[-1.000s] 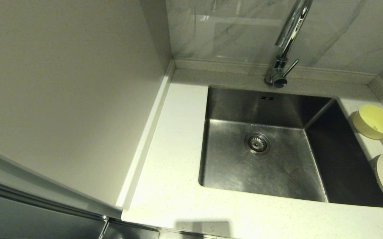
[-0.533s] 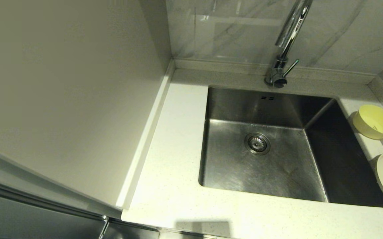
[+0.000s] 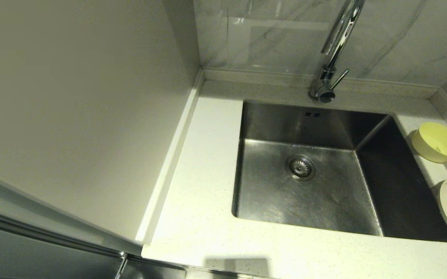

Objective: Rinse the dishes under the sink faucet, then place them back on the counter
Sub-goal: Turn on the faucet

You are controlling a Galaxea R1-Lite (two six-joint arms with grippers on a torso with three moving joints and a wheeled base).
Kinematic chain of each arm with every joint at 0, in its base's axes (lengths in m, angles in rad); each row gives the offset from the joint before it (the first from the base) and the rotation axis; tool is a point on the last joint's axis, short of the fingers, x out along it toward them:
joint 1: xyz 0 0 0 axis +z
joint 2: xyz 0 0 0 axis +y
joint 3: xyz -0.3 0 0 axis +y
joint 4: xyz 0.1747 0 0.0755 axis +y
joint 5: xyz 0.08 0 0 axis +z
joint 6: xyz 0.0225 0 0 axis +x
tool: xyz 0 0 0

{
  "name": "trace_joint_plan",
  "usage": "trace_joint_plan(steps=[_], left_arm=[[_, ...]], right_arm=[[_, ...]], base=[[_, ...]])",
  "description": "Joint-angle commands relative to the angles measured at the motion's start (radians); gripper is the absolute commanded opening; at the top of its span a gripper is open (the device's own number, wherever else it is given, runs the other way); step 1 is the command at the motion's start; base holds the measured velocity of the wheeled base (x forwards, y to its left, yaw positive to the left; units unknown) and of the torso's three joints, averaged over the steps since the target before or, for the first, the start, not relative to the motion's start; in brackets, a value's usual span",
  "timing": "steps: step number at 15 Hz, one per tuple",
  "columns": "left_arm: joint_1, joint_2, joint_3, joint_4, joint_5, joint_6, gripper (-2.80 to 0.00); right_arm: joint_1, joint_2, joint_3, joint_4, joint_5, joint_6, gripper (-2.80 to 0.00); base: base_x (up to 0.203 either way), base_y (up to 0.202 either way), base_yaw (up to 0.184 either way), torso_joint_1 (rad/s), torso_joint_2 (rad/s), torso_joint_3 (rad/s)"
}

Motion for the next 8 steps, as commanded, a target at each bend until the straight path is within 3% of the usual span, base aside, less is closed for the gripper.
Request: trace_joint_plan(steps=[1,4,8], left_arm=[[0.0,-0.002,0.0,0.0,0.001,0.0,-2.8],[0.0,-0.002,0.0,0.0,0.001,0.0,-2.8],[0.0,-0.002,0.0,0.0,0.001,0.0,-2.8]], right_arm=[[0.0,0.021,-0.076,0.017,0.002,0.0,-2.8],[0.0,0.198,-0.206,0.038,-0.001,0.009,-2.8],[-0.001,0.585,-0.516,0.035,-0.056,0.025,-2.8]], base=[[0.0,0.0,0.0,0.0,0.0,0.0],[0.0,0.0,0.0,0.0,0.0,0.0],[0.0,0.0,0.0,0.0,0.0,0.0]])
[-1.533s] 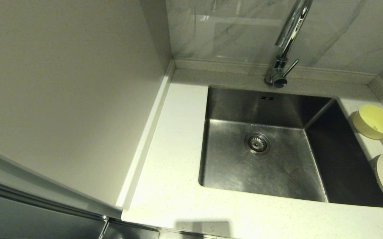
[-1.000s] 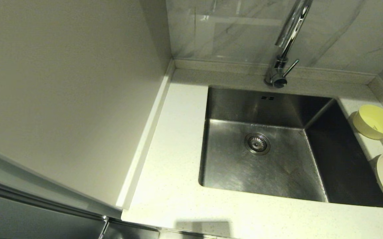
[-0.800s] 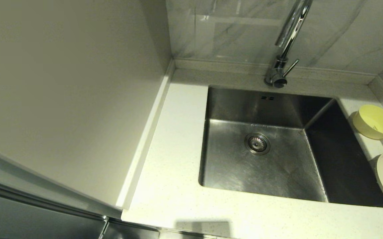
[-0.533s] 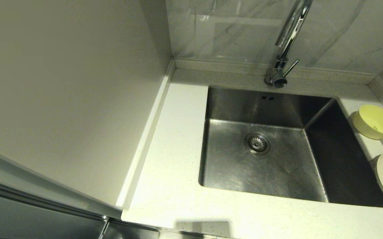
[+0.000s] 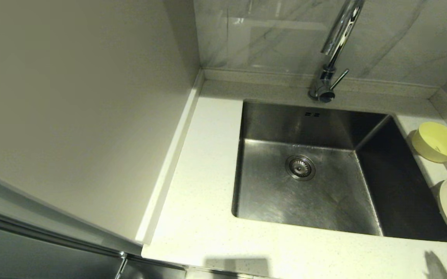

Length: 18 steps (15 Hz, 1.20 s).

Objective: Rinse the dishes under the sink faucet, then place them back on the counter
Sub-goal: Turn on the faucet

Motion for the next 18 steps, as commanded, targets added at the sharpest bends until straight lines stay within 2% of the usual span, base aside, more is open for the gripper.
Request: trace_joint_plan(steps=[1,3,4,5,7,10,14,16,18], left_arm=[[0.0,-0.002,0.0,-0.001,0.001,0.0,-2.8],[0.0,-0.002,0.0,-0.001,0.001,0.0,-2.8],[0.0,-0.002,0.0,-0.001,0.001,0.0,-2.8],[0.0,-0.002,0.0,-0.001,0.001,0.0,-2.8],[0.0,-0.002,0.0,-0.001,0.001,0.0,-2.8],[0.0,-0.002,0.0,-0.001,0.001,0.0,-2.8],[0.0,-0.002,0.0,-0.001,0.001,0.0,-2.8],[0.0,-0.002,0.0,-0.001,0.001,0.0,-2.8],[0.0,-0.002,0.0,-0.001,0.001,0.0,-2.8]], right_arm=[[-0.001,0.305,-0.198,-0.001,-0.034,0.001,-2.8],[-0.002,0.482,-0.404,0.003,-0.128,-0.011,-2.8],[-0.002,0.54,-0.481,0.011,-0.193,-0.042,-2.8],[-0.003,0.563,-0.517,0.032,-0.243,-0.102,-2.8],[-0.009,0.551,-0.523,0.139,-0.26,-0.148,-2.8],[-0.054,0.546,-0.58,0.401,-0.262,-0.16,-2.8],[-0.066,0.624,-0.713,0.789,-0.246,-0.176,-2.8],[-0.067,0.68,-0.822,1.021,-0.158,-0.182,-2.8],[-0.069,0.752,-0.94,1.162,-0.085,-0.155,-2.8]], base=[[0.0,0.0,0.0,0.0,0.0,0.0],[0.0,0.0,0.0,0.0,0.0,0.0],[0.0,0.0,0.0,0.0,0.0,0.0],[0.0,0.0,0.0,0.0,0.0,0.0],[0.0,0.0,0.0,0.0,0.0,0.0],[0.0,0.0,0.0,0.0,0.0,0.0],[0.0,0.0,0.0,0.0,0.0,0.0],[0.0,0.0,0.0,0.0,0.0,0.0],[0.0,0.0,0.0,0.0,0.0,0.0]])
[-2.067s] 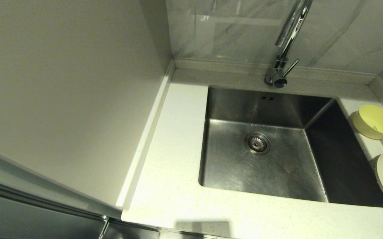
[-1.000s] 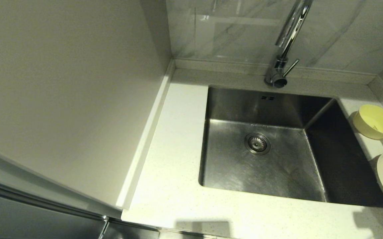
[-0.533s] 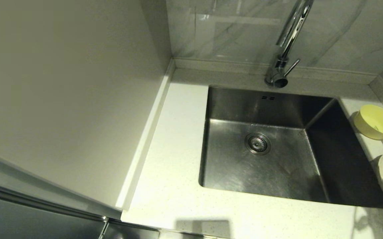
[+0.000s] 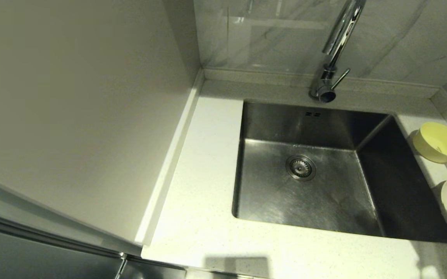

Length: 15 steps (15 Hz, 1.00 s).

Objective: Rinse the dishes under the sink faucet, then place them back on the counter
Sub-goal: Turn on the faucet

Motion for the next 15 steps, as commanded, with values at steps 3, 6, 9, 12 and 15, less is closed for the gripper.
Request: trace_joint_plan(steps=[3,6,9,12,15], left_arm=[[0.0,-0.002,0.0,-0.001,0.0,-0.001,-2.8],[0.0,-0.002,0.0,-0.001,0.0,-0.001,-2.8],[0.0,-0.002,0.0,-0.001,0.0,-0.001,-2.8],[0.0,-0.002,0.0,-0.001,0.0,-0.001,-2.8],[0.0,-0.002,0.0,-0.001,0.0,-0.001,-2.8]], right_arm=[[-0.013,0.107,-0.139,0.129,0.04,0.039,-2.8],[-0.031,0.107,-0.117,0.041,0.007,0.038,-2.8],[-0.047,0.116,-0.125,-0.176,-0.13,0.009,-2.8],[-0.069,0.106,-0.099,-0.094,-0.13,-0.027,-2.8],[-0.109,0.115,-0.067,0.071,-0.1,-0.028,-2.8]], base=[[0.0,0.0,0.0,0.0,0.0,0.0],[0.0,0.0,0.0,0.0,0.0,0.0],[0.0,0.0,0.0,0.0,0.0,0.0],[0.0,0.0,0.0,0.0,0.0,0.0],[0.0,0.0,0.0,0.0,0.0,0.0]])
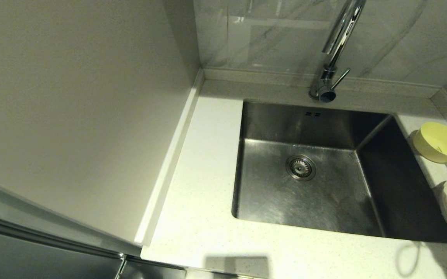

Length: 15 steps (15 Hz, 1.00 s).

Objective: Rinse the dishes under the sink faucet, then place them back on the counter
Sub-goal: Turn on the faucet

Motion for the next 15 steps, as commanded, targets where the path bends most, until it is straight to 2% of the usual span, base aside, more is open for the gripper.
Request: trace_joint_plan(steps=[1,6,11,12,15], left_arm=[[0.0,-0.002,0.0,-0.001,0.0,-0.001,-2.8],[0.0,-0.002,0.0,-0.001,0.0,-0.001,-2.8],[0.0,-0.002,0.0,-0.001,0.0,-0.001,-2.8],[0.0,-0.002,0.0,-0.001,0.0,-0.001,-2.8],[0.0,-0.002,0.0,-0.001,0.0,-0.001,-2.8]], right_arm=[[-0.018,0.006,-0.031,0.096,0.003,-0.001,-2.8],[-0.031,0.042,-0.07,0.112,0.0,-0.003,-2.8],[-0.033,0.131,-0.052,0.077,0.003,0.024,-2.8],[-0.034,0.157,-0.048,0.032,0.003,0.037,0.0],[-0.05,0.248,-0.054,-0.071,0.004,0.07,0.0]], base=[[0.0,0.0,0.0,0.0,0.0,0.0],[0.0,0.0,0.0,0.0,0.0,0.0],[0.0,0.0,0.0,0.0,0.0,0.0],[0.0,0.0,0.0,0.0,0.0,0.0],[0.0,0.0,0.0,0.0,0.0,0.0]])
